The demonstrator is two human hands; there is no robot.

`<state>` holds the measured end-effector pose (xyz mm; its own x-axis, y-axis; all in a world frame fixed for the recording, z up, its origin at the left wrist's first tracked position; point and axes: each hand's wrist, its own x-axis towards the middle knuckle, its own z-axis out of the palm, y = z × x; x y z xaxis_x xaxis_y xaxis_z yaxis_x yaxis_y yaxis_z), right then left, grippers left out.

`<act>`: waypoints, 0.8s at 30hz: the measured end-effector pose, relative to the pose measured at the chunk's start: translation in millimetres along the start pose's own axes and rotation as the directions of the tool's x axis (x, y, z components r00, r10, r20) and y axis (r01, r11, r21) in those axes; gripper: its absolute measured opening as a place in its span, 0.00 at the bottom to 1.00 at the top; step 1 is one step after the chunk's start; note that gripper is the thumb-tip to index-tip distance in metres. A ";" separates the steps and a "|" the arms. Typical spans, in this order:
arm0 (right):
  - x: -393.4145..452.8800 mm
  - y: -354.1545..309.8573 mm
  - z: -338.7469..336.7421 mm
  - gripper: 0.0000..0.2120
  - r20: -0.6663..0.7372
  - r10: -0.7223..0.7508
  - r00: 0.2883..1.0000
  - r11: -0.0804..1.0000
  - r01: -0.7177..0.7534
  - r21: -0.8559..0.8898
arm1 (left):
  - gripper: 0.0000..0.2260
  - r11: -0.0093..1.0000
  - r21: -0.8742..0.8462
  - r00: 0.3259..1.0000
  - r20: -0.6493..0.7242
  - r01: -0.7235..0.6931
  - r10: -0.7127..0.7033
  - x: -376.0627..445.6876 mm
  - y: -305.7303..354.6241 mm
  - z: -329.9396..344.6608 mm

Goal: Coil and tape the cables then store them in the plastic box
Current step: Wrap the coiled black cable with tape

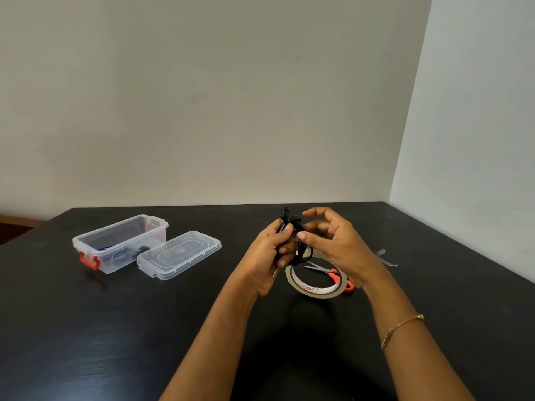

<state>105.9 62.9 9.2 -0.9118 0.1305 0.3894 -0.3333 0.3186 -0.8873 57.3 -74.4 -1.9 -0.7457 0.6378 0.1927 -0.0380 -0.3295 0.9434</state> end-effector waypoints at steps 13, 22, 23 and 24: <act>-1.6 -2.2 -1.2 0.14 0.092 0.082 0.992 0.977 -0.098 0.187 | 0.08 0.996 0.067 0.998 -0.028 0.056 -0.054 2.3 3.0 -2.0; -0.3 0.9 -0.2 0.12 0.028 0.020 0.999 0.995 -0.023 0.101 | 0.03 0.996 0.072 0.999 -0.007 0.045 -0.044 0.6 3.2 0.0; -0.2 1.4 0.2 0.11 0.013 0.013 1.000 0.996 -0.014 0.086 | 0.04 0.996 0.082 0.999 -0.016 0.037 -0.036 0.8 2.8 -0.8; -0.1 1.5 0.4 0.10 -0.001 0.008 1.000 0.997 -0.008 0.077 | 0.05 0.996 0.087 0.999 -0.023 0.027 -0.025 1.0 2.4 -1.3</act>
<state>105.4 63.0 7.7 -0.9144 0.1337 0.3820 -0.3431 0.2446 -0.9069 55.6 -75.6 0.2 -0.7594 0.6300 0.1625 -0.0005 -0.2503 0.9682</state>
